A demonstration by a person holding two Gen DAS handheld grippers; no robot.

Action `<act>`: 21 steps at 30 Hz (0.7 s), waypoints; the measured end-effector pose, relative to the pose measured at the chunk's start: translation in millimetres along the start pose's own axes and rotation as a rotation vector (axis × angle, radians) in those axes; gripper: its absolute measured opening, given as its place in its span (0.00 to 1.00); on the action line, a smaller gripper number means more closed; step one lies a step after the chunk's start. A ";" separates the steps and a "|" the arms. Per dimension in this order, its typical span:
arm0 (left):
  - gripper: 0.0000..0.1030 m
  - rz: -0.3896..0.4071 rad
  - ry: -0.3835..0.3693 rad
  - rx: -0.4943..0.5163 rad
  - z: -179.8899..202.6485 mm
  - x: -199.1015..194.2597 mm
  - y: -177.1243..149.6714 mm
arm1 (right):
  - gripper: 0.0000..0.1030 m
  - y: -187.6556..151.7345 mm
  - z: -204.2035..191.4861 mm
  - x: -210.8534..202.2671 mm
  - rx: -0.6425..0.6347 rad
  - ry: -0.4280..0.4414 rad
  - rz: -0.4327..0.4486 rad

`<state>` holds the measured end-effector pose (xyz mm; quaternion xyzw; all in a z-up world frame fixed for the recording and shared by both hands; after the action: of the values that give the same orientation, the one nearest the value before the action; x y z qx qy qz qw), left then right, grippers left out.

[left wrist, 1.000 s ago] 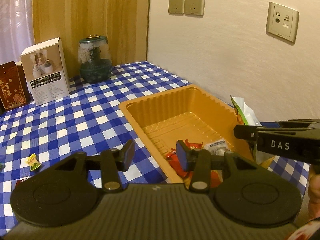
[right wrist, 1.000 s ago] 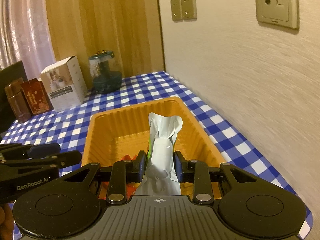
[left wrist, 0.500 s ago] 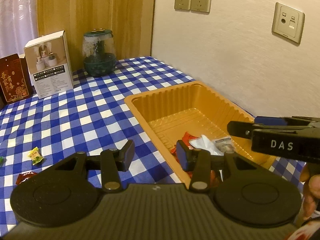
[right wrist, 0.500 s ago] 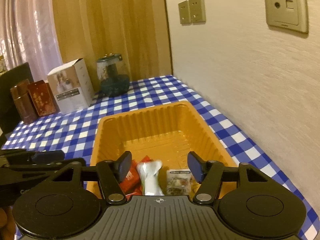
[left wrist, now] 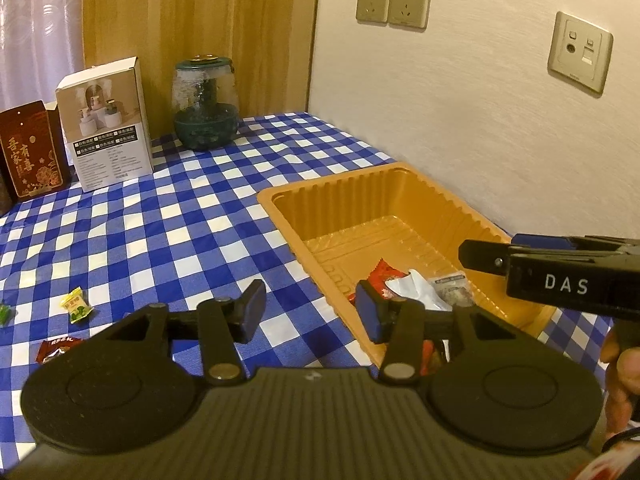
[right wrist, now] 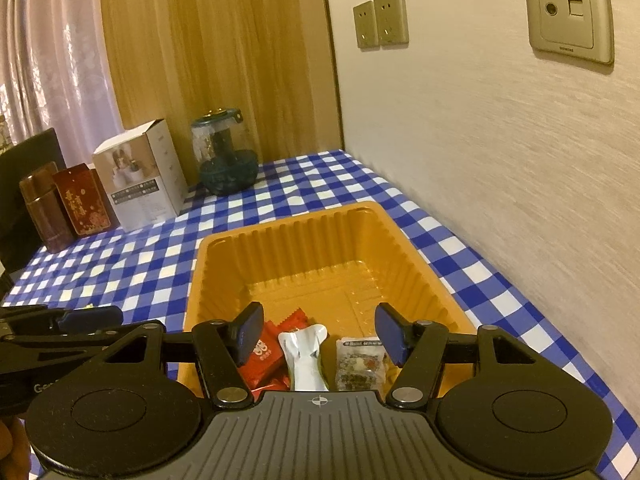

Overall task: Organize snacks
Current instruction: 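Move both tools back toward the remaining snacks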

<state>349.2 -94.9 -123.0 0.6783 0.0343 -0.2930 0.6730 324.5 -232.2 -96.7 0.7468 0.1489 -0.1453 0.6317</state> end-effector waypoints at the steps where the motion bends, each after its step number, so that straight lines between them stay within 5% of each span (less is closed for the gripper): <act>1: 0.45 -0.001 0.003 -0.003 -1.2 -0.6 -0.1 | 0.60 0.3 -0.8 -0.4 -0.001 0.001 0.001; 21: 0.49 0.031 0.092 -0.052 -53.0 -29.4 1.8 | 0.60 6.0 -43.8 -4.2 -0.054 0.076 0.044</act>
<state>344.4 -35.4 -112.4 0.6738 0.0623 -0.2498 0.6926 324.4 -190.2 -82.6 0.7376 0.1603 -0.0985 0.6485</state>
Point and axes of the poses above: each gripper's, at about its wrist camera, not at the fingertips, and x roughly the way its jaws point, z to its right, y to its top, the point moved 7 cm from there along x, roughly the way its jaws point, and after that the axes turned 10 degrees about z, right-handed, at the moved point
